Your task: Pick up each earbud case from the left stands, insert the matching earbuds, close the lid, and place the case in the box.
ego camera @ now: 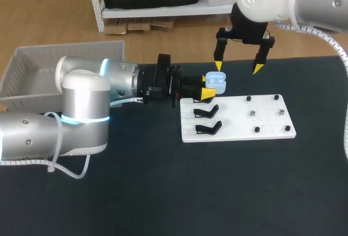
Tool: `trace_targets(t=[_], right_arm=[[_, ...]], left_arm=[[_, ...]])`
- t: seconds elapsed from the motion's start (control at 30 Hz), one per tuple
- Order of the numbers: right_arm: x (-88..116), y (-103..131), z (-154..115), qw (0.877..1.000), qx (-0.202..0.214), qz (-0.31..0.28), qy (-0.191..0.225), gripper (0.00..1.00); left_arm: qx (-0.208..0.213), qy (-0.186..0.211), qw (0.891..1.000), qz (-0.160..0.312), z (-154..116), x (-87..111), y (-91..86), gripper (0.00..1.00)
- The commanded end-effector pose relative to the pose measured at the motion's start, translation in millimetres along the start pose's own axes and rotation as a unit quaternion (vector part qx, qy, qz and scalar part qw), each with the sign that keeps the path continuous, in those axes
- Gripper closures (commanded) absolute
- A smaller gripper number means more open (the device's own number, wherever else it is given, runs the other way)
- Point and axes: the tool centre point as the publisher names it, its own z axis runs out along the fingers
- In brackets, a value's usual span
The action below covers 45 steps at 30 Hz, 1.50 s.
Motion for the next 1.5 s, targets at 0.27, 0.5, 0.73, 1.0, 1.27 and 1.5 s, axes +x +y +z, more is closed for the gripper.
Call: trace_targets(t=[0.27,0.5,0.73,1.0,1.27,1.5], right_arm=[[21.3,0.0,-0.4,1.000,-0.008,-0.005,0.012,0.00],[29.7,1.2,3.4,0.999,-0.023,-0.012,0.035,0.00],[29.8,0.5,-1.7,0.999,-0.031,-0.010,0.011,0.00],[19.0,-14.0,-40.0,0.991,-0.070,0.025,-0.115,0.00],[8.5,-38.6,-55.4,0.980,-0.103,0.075,-0.151,0.00],[8.5,-38.6,-55.4,0.980,-0.103,0.075,-0.151,0.00]], left_arm=[[-0.002,-0.002,1.000,0.002,0.6,1.2,-0.4,1.00],[-0.002,-0.002,1.000,0.002,0.6,1.2,-0.4,1.00],[-0.002,-0.002,1.000,0.002,0.6,1.2,-0.4,1.00],[-0.002,0.006,1.000,0.005,-3.4,-0.8,-2.2,1.00],[-0.017,0.077,0.997,0.002,-61.6,-15.9,-14.3,1.00],[-0.085,0.141,0.986,-0.021,-131.4,-18.6,-1.8,1.00]])
